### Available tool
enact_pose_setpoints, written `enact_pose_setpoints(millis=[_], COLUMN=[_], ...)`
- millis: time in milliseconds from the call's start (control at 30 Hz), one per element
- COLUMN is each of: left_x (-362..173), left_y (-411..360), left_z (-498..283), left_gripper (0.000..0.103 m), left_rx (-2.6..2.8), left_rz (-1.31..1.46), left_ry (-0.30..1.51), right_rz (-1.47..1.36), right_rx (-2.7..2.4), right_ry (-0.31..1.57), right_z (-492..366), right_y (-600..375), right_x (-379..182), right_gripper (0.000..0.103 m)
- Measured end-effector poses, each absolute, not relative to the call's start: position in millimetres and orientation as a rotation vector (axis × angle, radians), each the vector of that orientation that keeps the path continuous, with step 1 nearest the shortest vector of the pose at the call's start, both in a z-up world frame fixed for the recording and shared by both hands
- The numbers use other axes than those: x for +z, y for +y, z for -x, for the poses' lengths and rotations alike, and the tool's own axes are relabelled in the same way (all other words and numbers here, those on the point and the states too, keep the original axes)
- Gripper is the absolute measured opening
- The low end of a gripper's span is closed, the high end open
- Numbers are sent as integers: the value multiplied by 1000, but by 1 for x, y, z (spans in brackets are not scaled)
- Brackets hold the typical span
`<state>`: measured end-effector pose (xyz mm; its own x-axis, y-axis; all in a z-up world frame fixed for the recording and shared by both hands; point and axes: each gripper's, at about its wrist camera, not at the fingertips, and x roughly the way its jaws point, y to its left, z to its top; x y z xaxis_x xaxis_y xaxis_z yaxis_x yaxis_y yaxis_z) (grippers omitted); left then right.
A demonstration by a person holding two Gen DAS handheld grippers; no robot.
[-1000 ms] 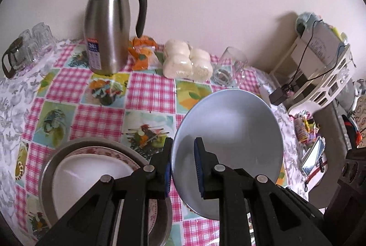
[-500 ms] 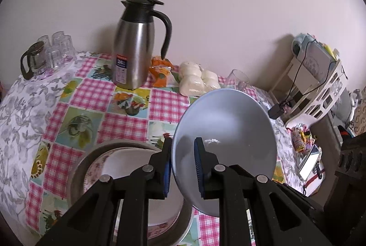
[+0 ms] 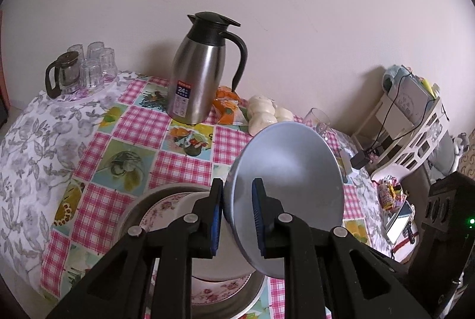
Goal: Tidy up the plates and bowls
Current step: 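Lift the small white bowl and carry it over the basin with both grippers, then lower the small white bowl into the square bowl with both grippers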
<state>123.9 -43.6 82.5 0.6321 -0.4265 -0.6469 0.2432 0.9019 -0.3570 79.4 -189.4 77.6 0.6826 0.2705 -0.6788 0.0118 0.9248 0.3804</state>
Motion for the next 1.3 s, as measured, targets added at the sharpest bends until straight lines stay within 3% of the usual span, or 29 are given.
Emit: enact_pose_setpoints(millis=[833, 1300], left_x=[50, 25], left_y=[12, -14], left_z=[-135, -144], left_gripper=[18, 18], left_rx=[-380, -406], left_rz=[402, 359], left_ry=[875, 972], right_rz=[-278, -272], right_rx=[145, 80], right_ry=[902, 973], right_z=[-96, -103], right_y=[-136, -153], right_x=[56, 37], right_gripper=[29, 31])
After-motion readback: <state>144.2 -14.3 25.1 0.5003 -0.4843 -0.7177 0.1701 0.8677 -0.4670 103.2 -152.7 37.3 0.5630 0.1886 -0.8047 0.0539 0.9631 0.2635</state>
